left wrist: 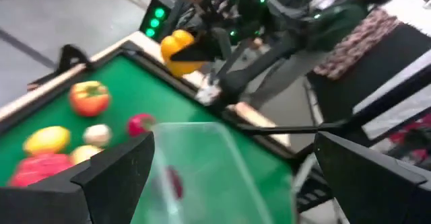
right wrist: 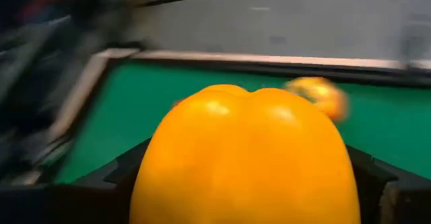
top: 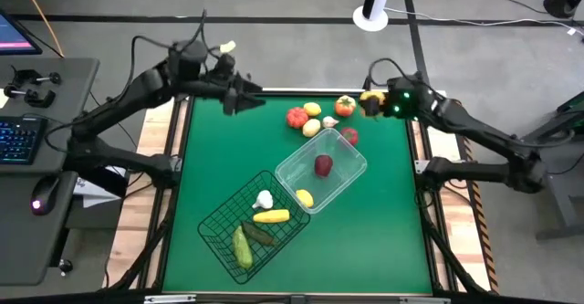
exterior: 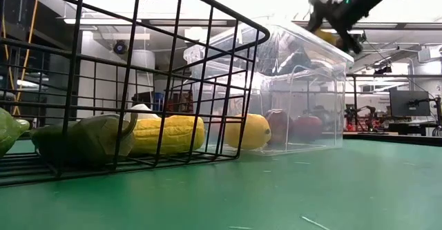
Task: Sort produce into baskets
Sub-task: Put the yellow bell pepper into the wire basket
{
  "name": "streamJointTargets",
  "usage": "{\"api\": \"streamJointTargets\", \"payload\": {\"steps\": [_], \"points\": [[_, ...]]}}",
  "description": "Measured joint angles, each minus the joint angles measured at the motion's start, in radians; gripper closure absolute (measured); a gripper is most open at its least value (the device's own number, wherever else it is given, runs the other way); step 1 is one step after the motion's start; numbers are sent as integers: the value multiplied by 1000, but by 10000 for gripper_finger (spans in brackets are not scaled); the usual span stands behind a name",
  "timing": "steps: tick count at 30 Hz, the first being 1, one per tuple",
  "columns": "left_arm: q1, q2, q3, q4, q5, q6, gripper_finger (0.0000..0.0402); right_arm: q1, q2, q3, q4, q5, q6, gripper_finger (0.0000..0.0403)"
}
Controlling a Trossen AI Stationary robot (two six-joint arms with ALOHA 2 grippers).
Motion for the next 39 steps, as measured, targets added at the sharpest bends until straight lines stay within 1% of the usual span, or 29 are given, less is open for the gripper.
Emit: {"api": "streamJointTargets", "payload": {"steps": [3,6,8,11,14,16,18,22,26,29,31,34,39], "points": [[-146,-16,0,29,-171,-83,7,141,-24,0,34,-44,-28,97],[-282,-21,0,50,-344,-151,7,316,-3,-1,79,-44,-30,95],[-353,-21,0,61,-441,-174,7,436,34,-1,148,-30,-19,94],[-427,-20,0,81,-554,-199,7,598,124,-1,323,6,-2,93],[-464,-22,0,106,-615,-210,7,715,249,-1,554,13,24,93],[-471,-28,0,122,-627,-209,7,770,345,6,693,9,28,92],[-473,-33,0,142,-630,-193,7,809,438,40,764,8,27,92],[-472,-48,0,135,-629,-147,7,850,608,169,765,8,38,92],[-472,-83,0,120,-582,-109,7,870,738,319,737,3,38,91],[-472,-124,0,76,-552,-73,7,873,802,413,692,-2,25,91],[-473,-155,0,48,-549,-49,7,875,841,461,662,-2,8,91],[-473,-197,0,11,-548,-12,7,872,888,514,656,-1,-34,91],[-473,-232,0,-40,-537,23,7,861,936,578,660,4,-30,91]]}}
